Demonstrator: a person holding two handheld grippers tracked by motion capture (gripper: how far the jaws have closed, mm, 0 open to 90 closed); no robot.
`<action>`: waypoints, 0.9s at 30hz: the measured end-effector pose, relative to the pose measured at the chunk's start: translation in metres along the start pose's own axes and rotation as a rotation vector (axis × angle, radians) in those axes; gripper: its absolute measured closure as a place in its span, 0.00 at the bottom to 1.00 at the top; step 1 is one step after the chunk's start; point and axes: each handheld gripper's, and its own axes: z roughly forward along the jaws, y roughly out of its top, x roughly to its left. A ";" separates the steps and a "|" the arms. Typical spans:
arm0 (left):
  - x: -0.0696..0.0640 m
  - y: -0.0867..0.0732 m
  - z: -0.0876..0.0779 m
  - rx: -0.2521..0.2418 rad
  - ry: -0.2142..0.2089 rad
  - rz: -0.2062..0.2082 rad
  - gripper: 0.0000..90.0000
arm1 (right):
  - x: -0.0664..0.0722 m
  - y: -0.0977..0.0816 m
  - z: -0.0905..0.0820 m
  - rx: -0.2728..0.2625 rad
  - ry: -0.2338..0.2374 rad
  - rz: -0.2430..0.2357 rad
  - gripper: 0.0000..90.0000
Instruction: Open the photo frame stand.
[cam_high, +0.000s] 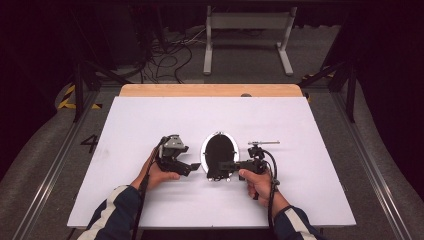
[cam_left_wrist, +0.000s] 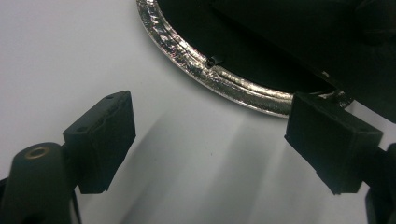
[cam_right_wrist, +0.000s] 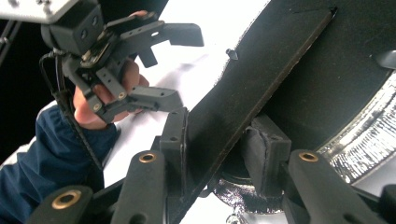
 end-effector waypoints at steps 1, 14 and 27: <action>0.001 0.001 0.002 -0.004 -0.011 -0.006 0.17 | 0.001 0.000 0.000 0.000 0.002 -0.010 0.70; 0.001 0.010 0.018 -0.007 -0.097 -0.037 0.17 | 0.009 0.000 -0.001 0.002 -0.018 -0.140 0.70; 0.002 0.011 0.017 -0.041 -0.130 -0.060 0.29 | 0.013 -0.001 -0.002 -0.005 -0.016 -0.238 0.71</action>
